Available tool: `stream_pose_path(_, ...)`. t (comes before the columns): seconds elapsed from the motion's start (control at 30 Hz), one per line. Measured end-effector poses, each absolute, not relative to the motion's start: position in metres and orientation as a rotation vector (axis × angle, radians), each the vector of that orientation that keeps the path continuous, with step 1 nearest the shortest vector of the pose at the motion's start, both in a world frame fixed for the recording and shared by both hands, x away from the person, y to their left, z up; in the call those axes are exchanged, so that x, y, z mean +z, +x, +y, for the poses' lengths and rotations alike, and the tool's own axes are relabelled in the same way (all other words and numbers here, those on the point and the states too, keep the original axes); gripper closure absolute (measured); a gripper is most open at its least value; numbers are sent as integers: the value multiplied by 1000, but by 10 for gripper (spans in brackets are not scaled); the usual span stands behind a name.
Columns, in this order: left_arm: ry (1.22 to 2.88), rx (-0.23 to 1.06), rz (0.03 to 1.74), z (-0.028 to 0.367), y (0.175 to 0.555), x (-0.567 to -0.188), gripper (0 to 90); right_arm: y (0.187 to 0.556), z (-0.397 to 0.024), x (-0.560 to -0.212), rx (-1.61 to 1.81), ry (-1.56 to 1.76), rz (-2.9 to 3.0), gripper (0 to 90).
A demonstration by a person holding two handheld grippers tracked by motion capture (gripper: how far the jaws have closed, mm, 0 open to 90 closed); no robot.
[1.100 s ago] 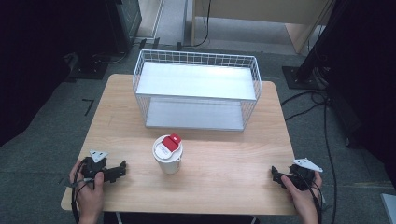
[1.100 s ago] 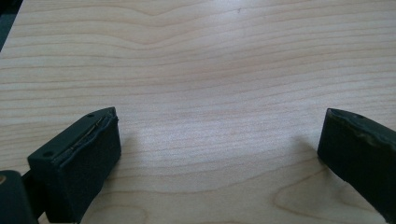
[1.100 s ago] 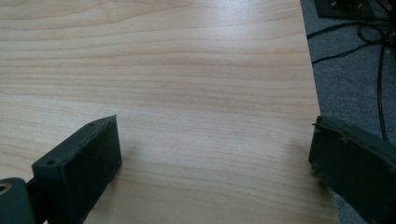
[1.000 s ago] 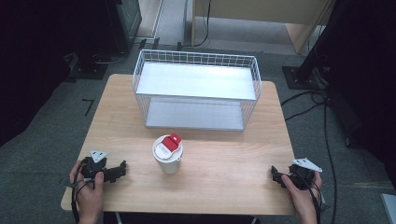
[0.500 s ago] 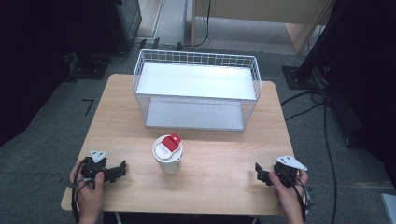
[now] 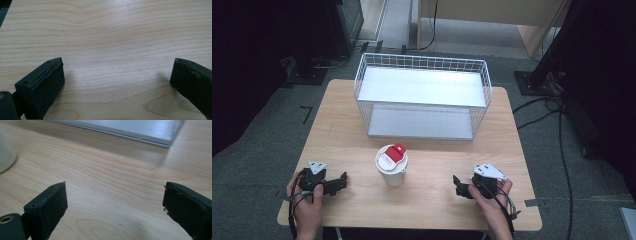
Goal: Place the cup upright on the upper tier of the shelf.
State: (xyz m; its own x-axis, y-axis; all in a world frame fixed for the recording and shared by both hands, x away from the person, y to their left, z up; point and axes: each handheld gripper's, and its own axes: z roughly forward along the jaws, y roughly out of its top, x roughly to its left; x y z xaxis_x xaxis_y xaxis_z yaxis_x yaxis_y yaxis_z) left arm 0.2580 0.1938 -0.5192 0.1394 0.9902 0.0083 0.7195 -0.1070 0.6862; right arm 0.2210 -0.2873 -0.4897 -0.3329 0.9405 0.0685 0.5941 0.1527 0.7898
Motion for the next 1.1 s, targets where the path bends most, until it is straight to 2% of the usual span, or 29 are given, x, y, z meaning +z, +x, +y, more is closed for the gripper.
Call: stream_pose_path(1.1, 1888, 657, 1635, 194, 258, -519, 0, 223, -177, -480, 1204, 1235, 2145, 74)
